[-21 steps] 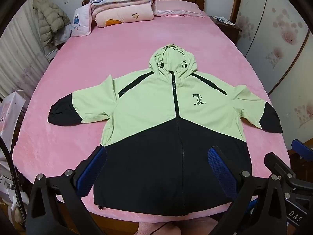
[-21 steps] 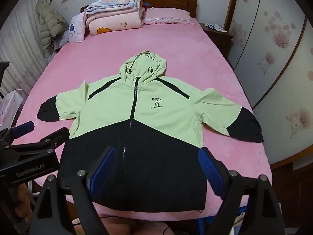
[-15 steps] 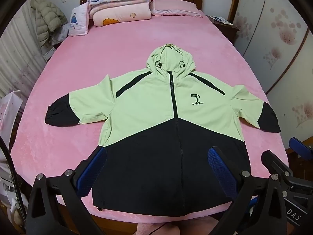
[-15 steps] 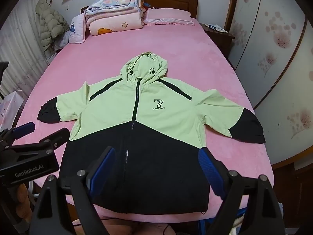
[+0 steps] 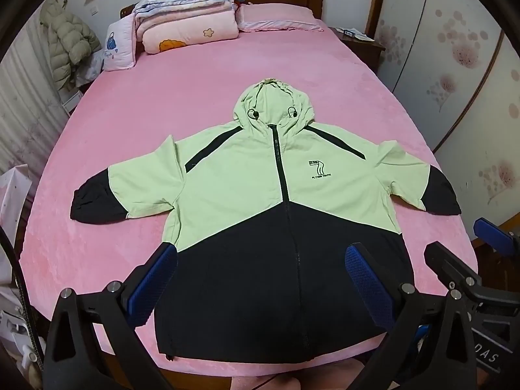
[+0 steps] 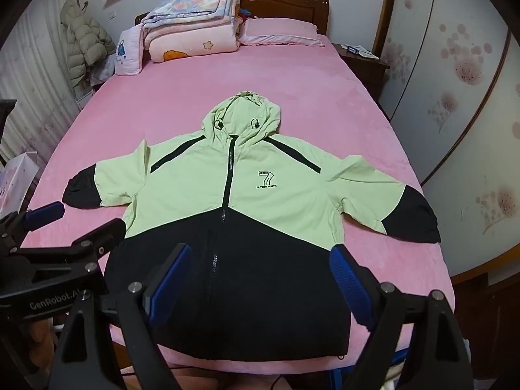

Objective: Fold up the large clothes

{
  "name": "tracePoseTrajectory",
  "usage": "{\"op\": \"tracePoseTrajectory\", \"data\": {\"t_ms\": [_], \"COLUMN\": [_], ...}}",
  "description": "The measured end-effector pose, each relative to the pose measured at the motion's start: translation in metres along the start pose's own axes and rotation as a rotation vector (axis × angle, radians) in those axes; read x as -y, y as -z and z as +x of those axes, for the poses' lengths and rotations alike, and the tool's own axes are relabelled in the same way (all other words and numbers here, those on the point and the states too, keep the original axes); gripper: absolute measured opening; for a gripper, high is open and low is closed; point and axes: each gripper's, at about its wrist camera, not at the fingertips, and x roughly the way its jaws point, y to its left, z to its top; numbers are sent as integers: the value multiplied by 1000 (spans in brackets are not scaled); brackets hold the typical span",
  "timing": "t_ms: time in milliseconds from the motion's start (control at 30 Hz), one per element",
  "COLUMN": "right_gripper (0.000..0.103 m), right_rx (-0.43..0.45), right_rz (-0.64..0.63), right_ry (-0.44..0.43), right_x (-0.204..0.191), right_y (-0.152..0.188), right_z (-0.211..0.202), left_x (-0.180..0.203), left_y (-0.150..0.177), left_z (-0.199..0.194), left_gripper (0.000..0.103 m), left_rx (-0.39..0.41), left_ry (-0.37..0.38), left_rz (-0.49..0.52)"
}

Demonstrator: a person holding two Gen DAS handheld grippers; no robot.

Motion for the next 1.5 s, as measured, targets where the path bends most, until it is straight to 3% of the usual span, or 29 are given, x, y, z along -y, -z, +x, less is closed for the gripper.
{"op": "tracePoseTrajectory", "data": {"t_ms": [1500], "right_gripper": [87], "right_rx": [2], "right_rz": [12], "right_ry": [19], "right_x": [-13], "right_y": [0], "right_z": [1], "left_x": [-12], "left_y": [3], "left_z": [5], "left_gripper": [102], "left_rx": [5], "left_ry": [14], "left_rz": [18]}}
